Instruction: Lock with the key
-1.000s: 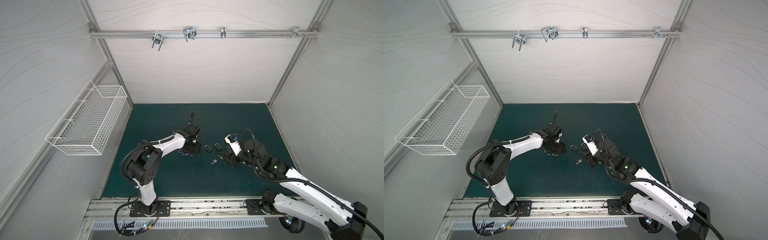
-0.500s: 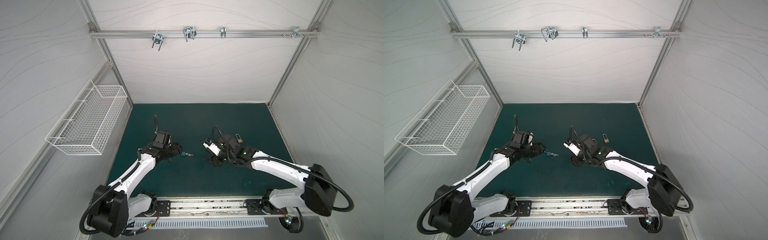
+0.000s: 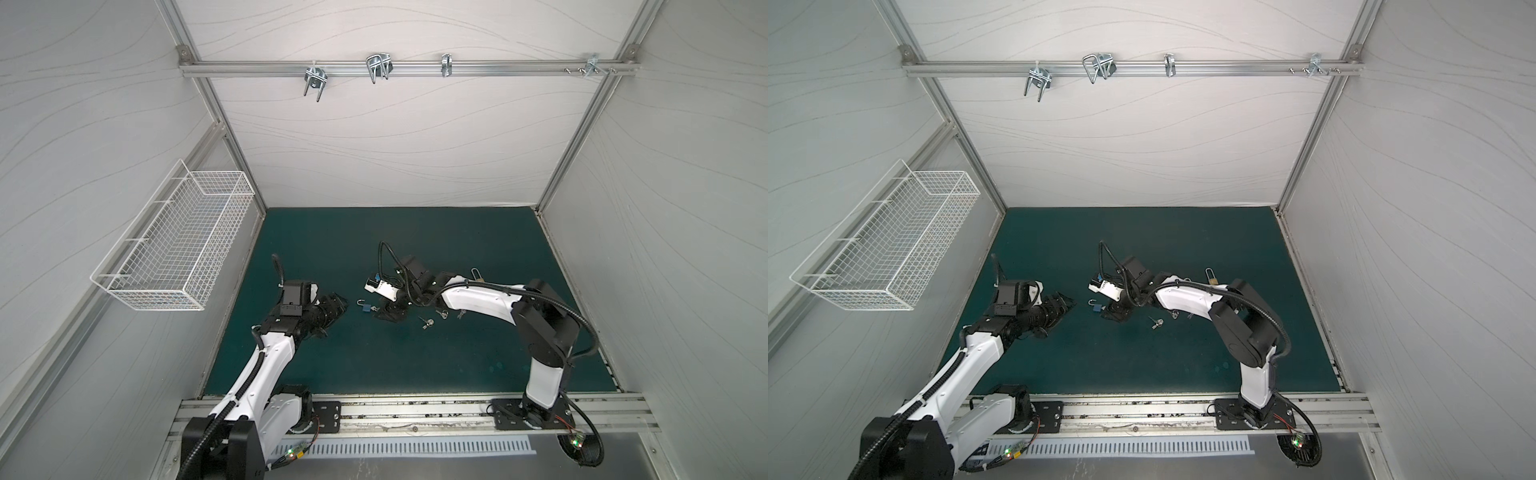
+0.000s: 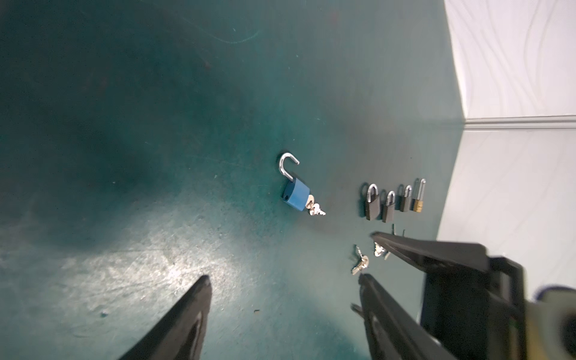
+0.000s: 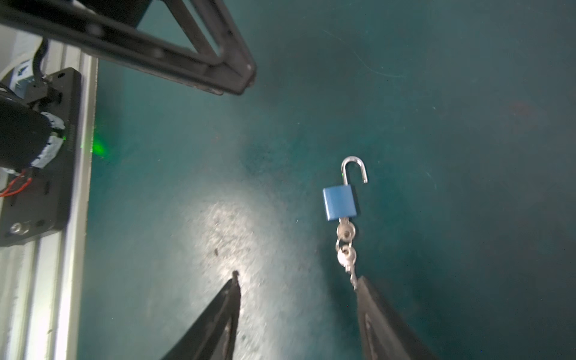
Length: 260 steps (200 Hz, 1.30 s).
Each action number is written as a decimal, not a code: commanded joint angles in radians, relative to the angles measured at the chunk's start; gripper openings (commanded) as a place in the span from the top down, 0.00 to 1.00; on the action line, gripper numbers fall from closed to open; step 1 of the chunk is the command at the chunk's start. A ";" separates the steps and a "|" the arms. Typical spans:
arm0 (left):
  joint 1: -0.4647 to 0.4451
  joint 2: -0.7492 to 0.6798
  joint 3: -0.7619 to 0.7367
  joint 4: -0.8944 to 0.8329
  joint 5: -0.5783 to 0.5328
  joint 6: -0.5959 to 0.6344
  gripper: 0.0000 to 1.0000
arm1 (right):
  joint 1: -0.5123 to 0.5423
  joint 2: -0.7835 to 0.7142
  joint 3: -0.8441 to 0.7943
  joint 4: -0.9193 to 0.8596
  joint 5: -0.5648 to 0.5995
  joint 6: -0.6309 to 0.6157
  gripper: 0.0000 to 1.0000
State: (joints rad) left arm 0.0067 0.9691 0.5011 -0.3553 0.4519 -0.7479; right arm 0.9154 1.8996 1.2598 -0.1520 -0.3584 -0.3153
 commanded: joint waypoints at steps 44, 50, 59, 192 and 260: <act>0.150 -0.036 -0.086 0.186 0.171 -0.111 0.24 | 0.011 0.208 0.231 -0.141 -0.010 -0.154 0.47; 0.151 -0.042 -0.086 0.184 0.169 -0.113 0.24 | 0.012 0.224 0.251 -0.154 -0.008 -0.160 0.47; 0.151 -0.048 -0.083 0.181 0.164 -0.111 0.24 | 0.013 0.244 0.271 -0.160 -0.002 -0.162 0.47; 0.181 -0.056 -0.055 0.072 0.124 -0.154 0.07 | 0.048 0.373 0.346 -0.242 0.101 -0.239 0.62; 0.180 -0.056 -0.049 0.053 0.113 -0.085 0.01 | 0.050 0.324 0.271 -0.213 0.114 -0.220 0.79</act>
State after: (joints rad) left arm 0.1825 0.9222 0.4068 -0.2901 0.5816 -0.8780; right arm 0.9535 2.2196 1.5784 -0.2810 -0.2615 -0.5198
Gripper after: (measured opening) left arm 0.989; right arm 0.246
